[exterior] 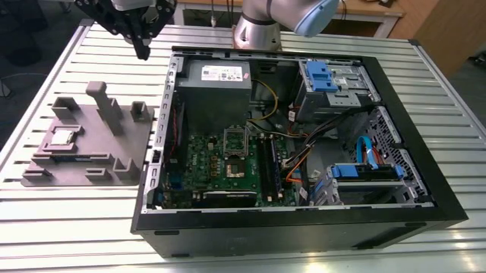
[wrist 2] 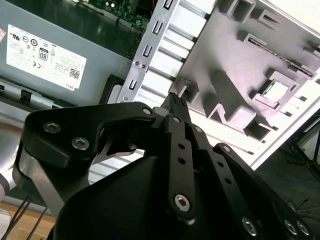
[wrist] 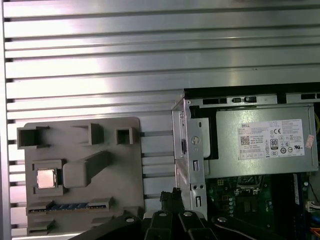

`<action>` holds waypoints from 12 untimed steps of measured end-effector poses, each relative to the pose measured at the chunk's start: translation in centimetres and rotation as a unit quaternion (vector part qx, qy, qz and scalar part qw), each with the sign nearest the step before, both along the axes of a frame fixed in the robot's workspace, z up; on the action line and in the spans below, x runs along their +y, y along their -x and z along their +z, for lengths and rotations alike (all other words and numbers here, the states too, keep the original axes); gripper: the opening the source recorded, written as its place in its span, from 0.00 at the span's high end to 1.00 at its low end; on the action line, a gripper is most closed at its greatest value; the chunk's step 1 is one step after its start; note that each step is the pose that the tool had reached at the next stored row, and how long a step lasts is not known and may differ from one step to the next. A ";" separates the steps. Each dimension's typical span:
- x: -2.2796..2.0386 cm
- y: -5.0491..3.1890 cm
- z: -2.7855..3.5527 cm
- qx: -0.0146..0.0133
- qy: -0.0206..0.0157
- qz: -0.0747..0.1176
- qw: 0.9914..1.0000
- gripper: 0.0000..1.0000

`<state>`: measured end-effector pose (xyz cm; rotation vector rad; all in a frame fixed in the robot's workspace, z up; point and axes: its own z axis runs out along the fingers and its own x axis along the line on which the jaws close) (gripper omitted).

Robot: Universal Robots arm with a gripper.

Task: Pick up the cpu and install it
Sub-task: 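Reach for the cpu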

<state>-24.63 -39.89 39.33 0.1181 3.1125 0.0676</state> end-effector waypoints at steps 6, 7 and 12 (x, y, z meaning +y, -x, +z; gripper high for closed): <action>0.00 0.74 0.00 0.000 0.000 0.000 1.000 0.90; 0.00 0.86 0.01 0.000 0.000 0.000 1.000 0.90; 0.00 1.49 0.00 0.000 0.000 0.000 1.000 0.90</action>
